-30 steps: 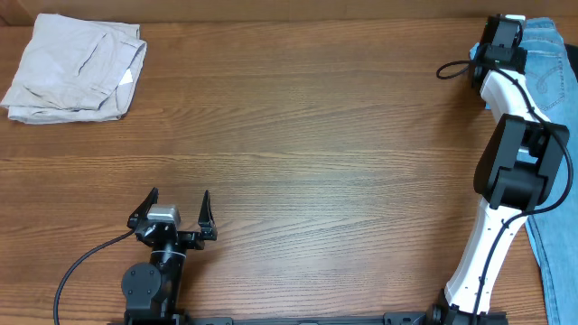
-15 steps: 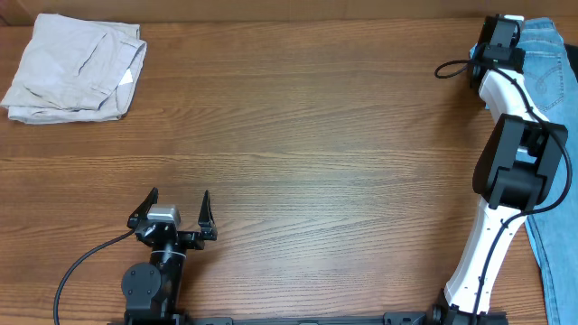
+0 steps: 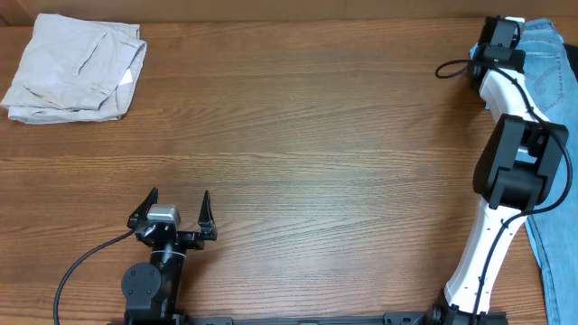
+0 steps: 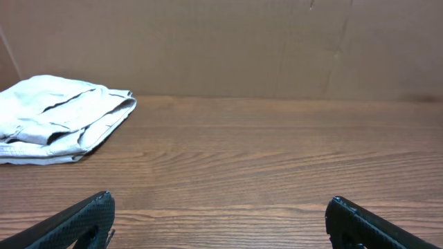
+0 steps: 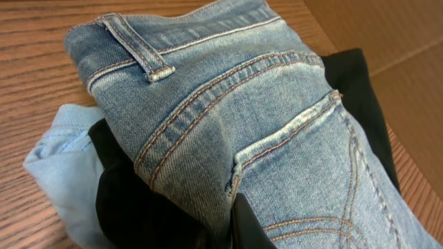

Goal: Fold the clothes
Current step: 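Grasp the blue jeans waistband with the right gripper, then drag the jeans leftward and lay them flat across the table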

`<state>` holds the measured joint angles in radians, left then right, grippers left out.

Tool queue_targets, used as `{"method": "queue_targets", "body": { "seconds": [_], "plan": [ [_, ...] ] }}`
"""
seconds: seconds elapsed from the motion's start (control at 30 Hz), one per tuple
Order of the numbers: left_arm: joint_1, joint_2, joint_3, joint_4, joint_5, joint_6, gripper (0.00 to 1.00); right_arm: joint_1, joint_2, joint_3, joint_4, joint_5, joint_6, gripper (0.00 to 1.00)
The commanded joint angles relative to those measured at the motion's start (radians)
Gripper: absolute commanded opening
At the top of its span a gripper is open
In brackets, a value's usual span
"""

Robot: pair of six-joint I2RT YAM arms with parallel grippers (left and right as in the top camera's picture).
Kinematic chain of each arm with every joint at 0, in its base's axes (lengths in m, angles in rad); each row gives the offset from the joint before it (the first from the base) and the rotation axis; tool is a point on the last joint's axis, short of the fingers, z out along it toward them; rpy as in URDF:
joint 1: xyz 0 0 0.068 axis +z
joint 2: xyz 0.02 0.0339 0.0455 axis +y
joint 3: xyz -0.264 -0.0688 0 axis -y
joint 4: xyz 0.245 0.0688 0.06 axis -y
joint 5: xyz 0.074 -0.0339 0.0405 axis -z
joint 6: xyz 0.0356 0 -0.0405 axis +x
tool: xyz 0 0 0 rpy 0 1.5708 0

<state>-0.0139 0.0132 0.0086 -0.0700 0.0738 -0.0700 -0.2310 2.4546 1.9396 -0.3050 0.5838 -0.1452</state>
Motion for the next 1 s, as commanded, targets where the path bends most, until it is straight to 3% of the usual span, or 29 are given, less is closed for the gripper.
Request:
{"method": "queue_targets", "body": {
  "seconds": [0.0, 0.37, 0.97],
  "plan": [
    [-0.006, -0.009, -0.004, -0.002, -0.006, 0.022, 1.0, 0.01, -0.053, 0.033, -0.005, 0.006, 0.066, 0.04],
    [-0.006, -0.009, -0.004, -0.002, -0.006, 0.022, 1.0, 0.06, -0.212, 0.033, -0.056, -0.1, 0.098, 0.04],
    [-0.006, -0.009, -0.004, -0.002, -0.006, 0.022, 1.0, 0.125, -0.314, 0.033, -0.129, 0.006, 0.174, 0.04]
  ]
}}
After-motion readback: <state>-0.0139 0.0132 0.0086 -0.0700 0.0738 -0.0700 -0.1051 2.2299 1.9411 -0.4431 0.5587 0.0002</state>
